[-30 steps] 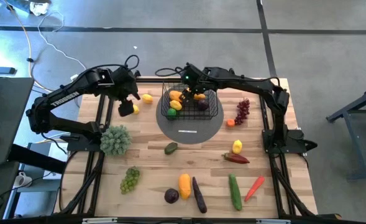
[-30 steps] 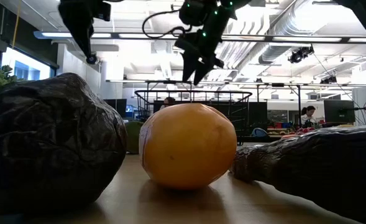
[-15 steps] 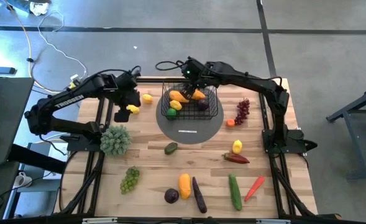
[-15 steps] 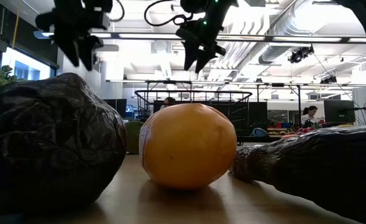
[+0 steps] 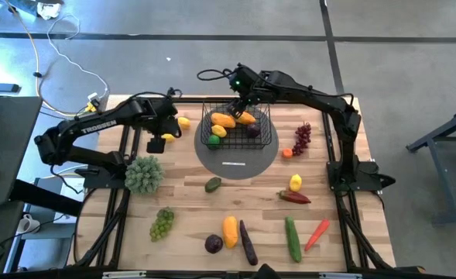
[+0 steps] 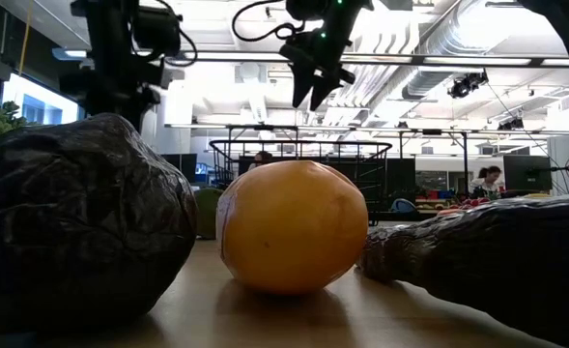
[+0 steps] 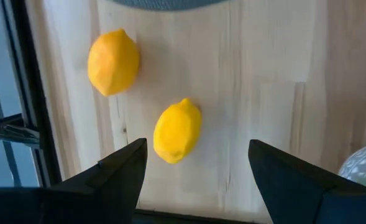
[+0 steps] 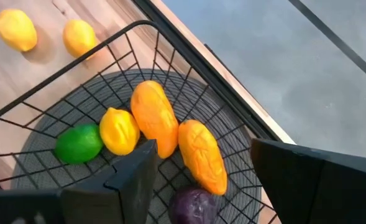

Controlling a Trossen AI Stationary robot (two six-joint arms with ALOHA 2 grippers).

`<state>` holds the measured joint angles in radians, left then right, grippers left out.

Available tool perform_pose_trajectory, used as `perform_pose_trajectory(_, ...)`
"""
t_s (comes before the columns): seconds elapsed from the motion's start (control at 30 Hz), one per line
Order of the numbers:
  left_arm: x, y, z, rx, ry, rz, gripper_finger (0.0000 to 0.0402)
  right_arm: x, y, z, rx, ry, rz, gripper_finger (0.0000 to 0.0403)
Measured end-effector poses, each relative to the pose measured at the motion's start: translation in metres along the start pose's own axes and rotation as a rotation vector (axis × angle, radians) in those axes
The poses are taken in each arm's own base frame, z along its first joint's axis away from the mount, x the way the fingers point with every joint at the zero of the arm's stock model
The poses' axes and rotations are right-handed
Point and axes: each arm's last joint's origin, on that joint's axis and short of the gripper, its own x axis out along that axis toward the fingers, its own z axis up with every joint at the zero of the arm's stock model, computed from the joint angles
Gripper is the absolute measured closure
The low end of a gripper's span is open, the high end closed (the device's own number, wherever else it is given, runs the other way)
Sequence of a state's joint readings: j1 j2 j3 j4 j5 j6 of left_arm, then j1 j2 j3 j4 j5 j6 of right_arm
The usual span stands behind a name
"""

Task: Build produce basket
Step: Put the yellow lemon into the wire basket

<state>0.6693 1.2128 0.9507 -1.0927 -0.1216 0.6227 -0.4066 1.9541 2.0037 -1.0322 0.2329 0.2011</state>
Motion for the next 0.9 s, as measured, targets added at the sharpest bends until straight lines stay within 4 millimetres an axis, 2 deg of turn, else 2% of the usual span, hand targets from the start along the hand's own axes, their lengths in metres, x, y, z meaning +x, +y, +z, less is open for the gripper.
perform_pose_trajectory(0.43, 0.046, 0.013, 0.010, 0.061, 0.173, -0.068, 0.0131, 0.000, 0.000, 0.000, -0.003, 0.000, 0.000, 0.0164)
perform_pose_trajectory(0.9, 0.074, 0.027, 0.007, 0.095, 0.266, -0.130, 0.0131, 0.000, -0.001, 0.000, -0.018, 0.000, 0.000, 0.0164)
